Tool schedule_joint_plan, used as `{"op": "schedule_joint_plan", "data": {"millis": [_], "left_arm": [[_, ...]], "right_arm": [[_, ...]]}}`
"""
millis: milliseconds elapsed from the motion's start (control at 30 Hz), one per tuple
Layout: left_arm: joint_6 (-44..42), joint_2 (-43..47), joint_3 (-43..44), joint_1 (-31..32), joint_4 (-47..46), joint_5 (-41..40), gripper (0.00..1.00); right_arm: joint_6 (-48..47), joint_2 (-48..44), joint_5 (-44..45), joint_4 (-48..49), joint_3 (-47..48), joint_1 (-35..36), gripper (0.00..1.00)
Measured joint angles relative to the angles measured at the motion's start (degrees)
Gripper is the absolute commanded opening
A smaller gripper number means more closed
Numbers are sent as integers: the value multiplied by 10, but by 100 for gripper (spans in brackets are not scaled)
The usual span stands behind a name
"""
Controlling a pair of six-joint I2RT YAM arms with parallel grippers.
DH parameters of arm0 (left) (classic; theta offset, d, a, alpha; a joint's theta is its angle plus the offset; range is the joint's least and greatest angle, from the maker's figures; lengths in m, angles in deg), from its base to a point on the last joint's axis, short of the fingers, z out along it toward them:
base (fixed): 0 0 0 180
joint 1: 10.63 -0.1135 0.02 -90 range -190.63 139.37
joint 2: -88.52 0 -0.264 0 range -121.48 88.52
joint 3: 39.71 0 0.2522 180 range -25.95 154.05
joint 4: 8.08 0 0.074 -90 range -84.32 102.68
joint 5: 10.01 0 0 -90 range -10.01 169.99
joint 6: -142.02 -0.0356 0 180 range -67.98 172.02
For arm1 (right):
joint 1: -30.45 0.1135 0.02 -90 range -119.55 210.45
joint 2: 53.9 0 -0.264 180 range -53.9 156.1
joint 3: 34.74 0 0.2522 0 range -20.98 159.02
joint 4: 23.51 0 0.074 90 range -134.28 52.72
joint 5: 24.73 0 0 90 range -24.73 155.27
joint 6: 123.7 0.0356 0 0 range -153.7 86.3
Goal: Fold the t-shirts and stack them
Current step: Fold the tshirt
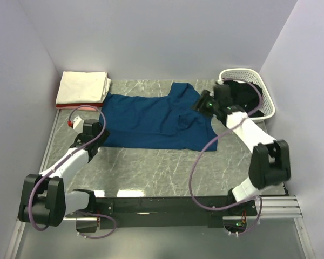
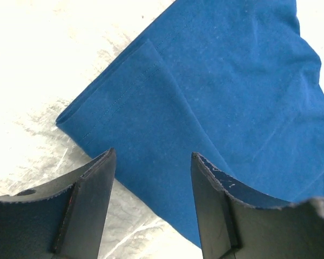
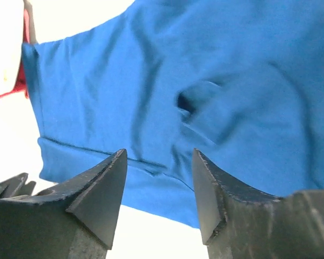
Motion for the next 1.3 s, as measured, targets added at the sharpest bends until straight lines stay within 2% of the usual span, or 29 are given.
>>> {"op": "schedule_joint_plan", "data": {"millis": [133, 333, 467, 633, 933, 1167, 1300], "left_arm": [[3, 12, -11, -2, 1, 0, 61], [12, 30, -32, -5, 14, -4, 61], [27, 57, -54, -10, 26, -17, 61], [38, 65, -72, -25, 26, -23, 60], [37, 73, -80, -39, 26, -23, 60], [37, 80, -80, -44, 26, -22, 60], [37, 80, -80, -45, 25, -22, 60]], "right_arm": [[12, -65, -3, 13, -85, -43, 50], [27, -146, -24, 26, -269, -118, 50], [31, -220, -27, 13, -344, -154, 49], [31, -245, -36, 18, -361, -164, 46], [27, -240, -35, 18, -366, -173, 47], [29, -247, -56, 12, -379, -178, 32], [38, -289, -68, 13, -379, -177, 29]]}}
